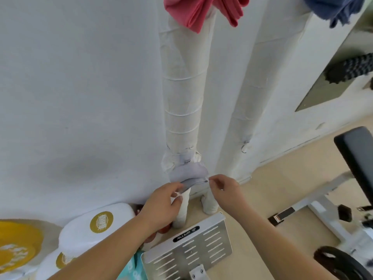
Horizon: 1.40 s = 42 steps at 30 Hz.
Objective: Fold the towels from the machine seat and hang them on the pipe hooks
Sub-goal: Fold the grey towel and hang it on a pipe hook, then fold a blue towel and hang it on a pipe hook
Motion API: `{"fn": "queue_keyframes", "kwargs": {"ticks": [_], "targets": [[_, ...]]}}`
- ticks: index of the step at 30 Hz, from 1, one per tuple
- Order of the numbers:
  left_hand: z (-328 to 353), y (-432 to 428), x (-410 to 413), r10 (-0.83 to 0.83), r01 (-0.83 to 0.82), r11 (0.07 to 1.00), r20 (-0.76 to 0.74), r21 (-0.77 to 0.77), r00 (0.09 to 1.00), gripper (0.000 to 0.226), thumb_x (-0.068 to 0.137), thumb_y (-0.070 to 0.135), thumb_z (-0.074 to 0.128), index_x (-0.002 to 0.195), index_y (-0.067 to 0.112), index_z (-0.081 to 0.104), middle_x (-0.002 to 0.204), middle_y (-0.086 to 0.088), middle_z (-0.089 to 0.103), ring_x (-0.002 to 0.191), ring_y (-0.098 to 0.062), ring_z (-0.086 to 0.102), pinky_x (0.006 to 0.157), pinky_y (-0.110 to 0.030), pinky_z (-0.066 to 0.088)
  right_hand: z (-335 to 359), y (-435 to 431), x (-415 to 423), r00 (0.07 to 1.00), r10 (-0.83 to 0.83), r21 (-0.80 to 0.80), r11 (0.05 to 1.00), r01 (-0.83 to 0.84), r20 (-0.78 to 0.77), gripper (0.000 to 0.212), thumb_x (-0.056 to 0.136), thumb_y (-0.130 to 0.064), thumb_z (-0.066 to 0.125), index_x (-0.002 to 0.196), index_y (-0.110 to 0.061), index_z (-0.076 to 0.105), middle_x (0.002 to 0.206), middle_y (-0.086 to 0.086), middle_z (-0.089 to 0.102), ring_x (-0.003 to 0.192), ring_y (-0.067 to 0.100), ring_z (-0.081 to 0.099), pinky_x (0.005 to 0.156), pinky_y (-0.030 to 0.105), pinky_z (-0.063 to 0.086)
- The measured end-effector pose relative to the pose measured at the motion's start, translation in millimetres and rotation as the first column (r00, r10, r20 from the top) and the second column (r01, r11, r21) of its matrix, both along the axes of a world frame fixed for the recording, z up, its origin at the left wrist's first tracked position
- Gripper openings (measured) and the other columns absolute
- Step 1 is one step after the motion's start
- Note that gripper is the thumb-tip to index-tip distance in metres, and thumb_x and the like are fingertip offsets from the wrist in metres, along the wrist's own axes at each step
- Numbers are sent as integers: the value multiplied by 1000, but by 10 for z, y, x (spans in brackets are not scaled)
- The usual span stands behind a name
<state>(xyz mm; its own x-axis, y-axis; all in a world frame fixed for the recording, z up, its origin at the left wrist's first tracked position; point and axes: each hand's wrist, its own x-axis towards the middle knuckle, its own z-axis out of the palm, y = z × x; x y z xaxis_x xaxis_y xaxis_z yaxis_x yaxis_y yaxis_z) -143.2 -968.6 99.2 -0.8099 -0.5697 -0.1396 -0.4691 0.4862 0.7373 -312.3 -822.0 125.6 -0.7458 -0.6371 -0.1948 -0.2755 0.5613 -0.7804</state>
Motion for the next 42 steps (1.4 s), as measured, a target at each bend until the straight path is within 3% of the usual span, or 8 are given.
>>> {"fn": "queue_keyframes", "kwargs": {"ticks": [3, 6, 9, 21, 28, 36, 39, 42], "targets": [[-43, 196, 291, -48, 46, 996, 31, 80, 998, 36, 98, 26, 59, 133, 34, 58, 119, 21, 62, 108, 1, 61, 105, -27, 49, 36, 343, 368, 992, -72, 14, 997, 71, 100, 23, 98, -26, 52, 98, -13, 71, 81, 6, 70, 67, 15, 58, 66, 26, 52], [-66, 403, 603, -165, 162, 982, 26, 101, 986, 36, 97, 23, 59, 133, 30, 59, 117, 20, 63, 103, 2, 62, 97, -19, 48, -7, 716, 872, 975, -165, -1, 986, 167, 150, 23, 97, -33, 54, 92, -19, 71, 90, 13, 73, 72, 22, 64, 77, 40, 56], [-114, 706, 943, -270, 263, 956, 37, 133, 962, 34, 96, 24, 61, 130, 31, 62, 112, 21, 65, 97, 6, 62, 91, -16, 49, -88, 1162, 1516, 925, -313, 26, 949, 315, 216, 22, 100, -30, 54, 95, -18, 72, 97, 15, 75, 79, 24, 68, 76, 36, 55], [-395, 2735, 2243, -660, 604, 727, 88, 327, 746, 29, 98, 26, 60, 120, 44, 57, 114, 18, 64, 91, 2, 65, 81, -17, 51, -277, 3420, 3659, 644, -718, 137, 689, 712, 263, 19, 101, -29, 54, 95, -26, 71, 89, 3, 77, 87, 20, 74, 78, 33, 59], [-633, 4209, 2813, -767, 663, 627, 175, 408, 617, 40, 96, 26, 60, 136, 31, 57, 117, 11, 64, 100, -2, 63, 94, -24, 52, -453, 4846, 4601, 512, -817, 181, 563, 806, 263, 28, 97, -20, 51, 79, -4, 65, 82, 21, 66, 67, 15, 56, 67, 33, 50], [-1001, 5389, 3150, -777, 656, 625, 264, 423, 571, 48, 99, 26, 60, 145, 23, 49, 131, 11, 56, 111, -5, 54, 101, -25, 45, -800, 5937, 5128, 521, -816, 241, 573, 783, 251, 20, 99, -28, 52, 97, -23, 71, 86, 2, 73, 84, 18, 69, 81, 37, 57], [-1134, 5534, 3066, -758, 670, 652, 307, 353, 576, 36, 99, 31, 60, 134, 25, 55, 127, 9, 57, 109, -8, 54, 93, -25, 45, -898, 6035, 5089, 509, -812, 239, 575, 783, 285, 17, 99, -28, 53, 106, -30, 68, 92, -2, 74, 91, 17, 71, 82, 32, 57], [-1334, 5621, 2841, -691, 609, 722, 384, 328, 612, 21, 97, 38, 57, 88, 19, 58, 84, 1, 56, 76, -16, 54, 72, -30, 44, -946, 6050, 4947, 532, -791, 263, 605, 751, 301, 20, 100, -28, 52, 112, -29, 67, 95, -1, 73, 91, 14, 68, 73, 21, 50]]}}
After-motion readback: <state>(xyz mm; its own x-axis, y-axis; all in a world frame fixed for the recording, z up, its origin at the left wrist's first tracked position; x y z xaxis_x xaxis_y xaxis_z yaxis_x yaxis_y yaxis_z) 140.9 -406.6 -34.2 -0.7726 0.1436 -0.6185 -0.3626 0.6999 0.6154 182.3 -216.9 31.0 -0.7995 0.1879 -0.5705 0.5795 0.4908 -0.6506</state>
